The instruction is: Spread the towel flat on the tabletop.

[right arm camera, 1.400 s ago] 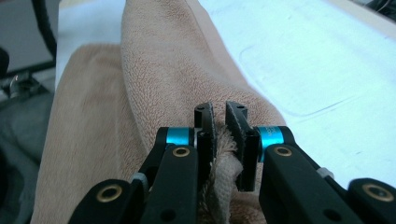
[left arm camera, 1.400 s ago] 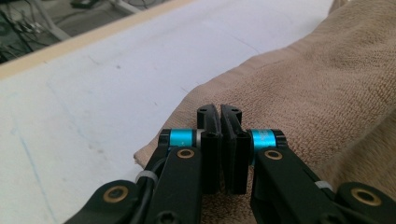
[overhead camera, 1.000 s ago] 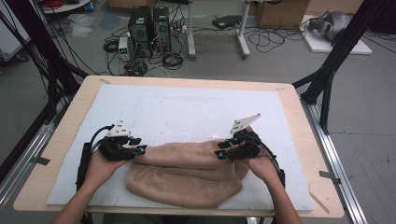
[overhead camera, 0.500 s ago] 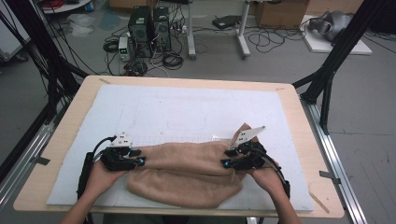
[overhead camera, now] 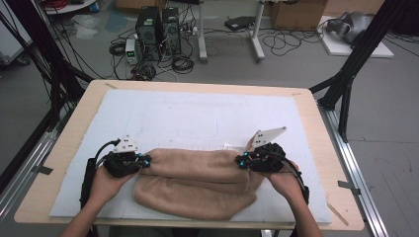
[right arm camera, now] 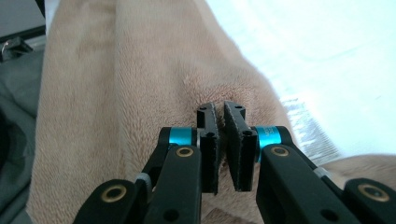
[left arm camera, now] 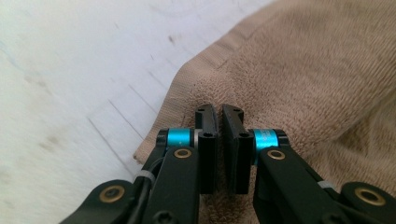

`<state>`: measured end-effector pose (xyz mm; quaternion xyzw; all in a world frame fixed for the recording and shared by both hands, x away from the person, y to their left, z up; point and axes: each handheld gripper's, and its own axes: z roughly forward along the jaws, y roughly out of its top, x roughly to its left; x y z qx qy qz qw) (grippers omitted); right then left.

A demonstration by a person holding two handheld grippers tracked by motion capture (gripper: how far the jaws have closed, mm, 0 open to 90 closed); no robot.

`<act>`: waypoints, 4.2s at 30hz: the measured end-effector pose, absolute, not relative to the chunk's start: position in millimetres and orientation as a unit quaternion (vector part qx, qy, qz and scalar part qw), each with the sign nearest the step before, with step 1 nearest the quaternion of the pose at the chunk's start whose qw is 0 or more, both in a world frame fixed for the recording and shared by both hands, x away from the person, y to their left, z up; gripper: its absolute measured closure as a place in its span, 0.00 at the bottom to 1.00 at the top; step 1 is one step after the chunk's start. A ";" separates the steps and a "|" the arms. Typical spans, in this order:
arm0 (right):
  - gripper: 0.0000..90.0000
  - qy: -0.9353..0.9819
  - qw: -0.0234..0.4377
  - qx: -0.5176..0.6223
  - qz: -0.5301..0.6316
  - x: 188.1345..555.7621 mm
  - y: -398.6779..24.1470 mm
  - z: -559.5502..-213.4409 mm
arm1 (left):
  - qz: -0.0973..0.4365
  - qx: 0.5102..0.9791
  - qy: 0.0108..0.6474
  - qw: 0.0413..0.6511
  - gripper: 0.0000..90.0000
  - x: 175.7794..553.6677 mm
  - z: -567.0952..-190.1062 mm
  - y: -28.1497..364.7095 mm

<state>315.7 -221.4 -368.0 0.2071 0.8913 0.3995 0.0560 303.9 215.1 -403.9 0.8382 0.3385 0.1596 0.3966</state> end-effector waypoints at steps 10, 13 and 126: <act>0.94 0.876 0.088 0.210 0.426 325.8 -227.4 -340.9 | 0.199 0.805 0.343 0.442 0.95 312.1 -368.0 220.6; 0.94 0.862 0.095 0.219 0.448 331.0 -231.8 -333.7 | 0.209 0.798 0.345 0.447 0.95 317.6 -360.7 221.1; 0.61 0.859 0.135 0.256 0.422 367.2 -225.7 -351.6 | 0.170 0.788 0.376 0.457 0.51 361.5 -379.7 210.5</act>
